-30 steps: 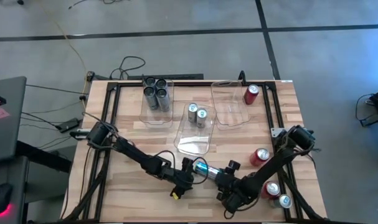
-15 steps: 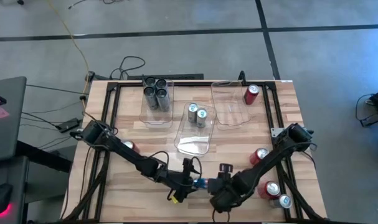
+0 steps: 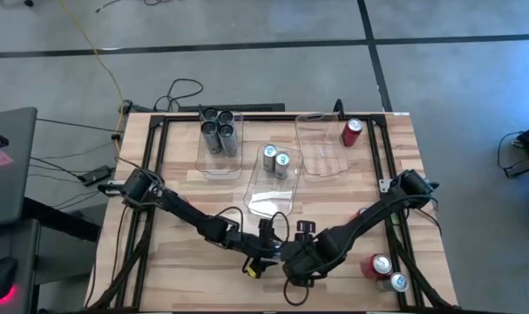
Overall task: Sort soda cans
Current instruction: Put the blue soda can into the middle transparent bin
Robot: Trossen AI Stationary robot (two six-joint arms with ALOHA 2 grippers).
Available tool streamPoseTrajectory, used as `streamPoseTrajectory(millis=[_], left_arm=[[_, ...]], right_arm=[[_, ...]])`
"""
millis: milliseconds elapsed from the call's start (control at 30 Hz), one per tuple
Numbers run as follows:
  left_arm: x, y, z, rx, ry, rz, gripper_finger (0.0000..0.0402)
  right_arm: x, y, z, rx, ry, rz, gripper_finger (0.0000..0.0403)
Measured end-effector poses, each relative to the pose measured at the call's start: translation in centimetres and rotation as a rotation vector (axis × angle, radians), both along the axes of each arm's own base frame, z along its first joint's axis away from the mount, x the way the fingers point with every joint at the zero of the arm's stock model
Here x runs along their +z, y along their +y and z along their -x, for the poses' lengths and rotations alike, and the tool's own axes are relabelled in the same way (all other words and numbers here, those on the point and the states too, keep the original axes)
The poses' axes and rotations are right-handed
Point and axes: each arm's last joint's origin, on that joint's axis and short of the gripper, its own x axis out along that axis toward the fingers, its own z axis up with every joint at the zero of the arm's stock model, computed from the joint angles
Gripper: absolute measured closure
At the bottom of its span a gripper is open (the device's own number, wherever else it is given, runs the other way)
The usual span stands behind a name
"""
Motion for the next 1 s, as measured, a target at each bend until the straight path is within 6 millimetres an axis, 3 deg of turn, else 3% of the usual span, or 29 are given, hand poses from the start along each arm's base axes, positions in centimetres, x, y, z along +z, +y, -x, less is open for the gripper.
streamPoseTrajectory(millis=[333, 567, 800, 1000], left_arm=[[0.1, 0.4, -0.2, 0.035, -0.007, 0.025, 0.018], [0.1, 0.4, -0.2, 0.017, -0.006, 0.015, 0.0181], [0.3, 0.3, -0.2, 0.011, -0.02, 0.013, 0.0181], [0.2, 0.3, -0.2, 0.014, -0.021, 0.019, 0.0181]], right_arm=[[0.0, 0.2, 0.2, -0.012, -0.002, 0.004, 0.0168], [0.2, 0.3, 0.1, 0.004, -0.001, -0.03, 0.0131], [3.5, 0.1, 1.7, -0.031, -0.07, -0.102, 0.0088], [4.9, 1.8, 4.6, -0.063, -0.339, 0.075, 0.0072]])
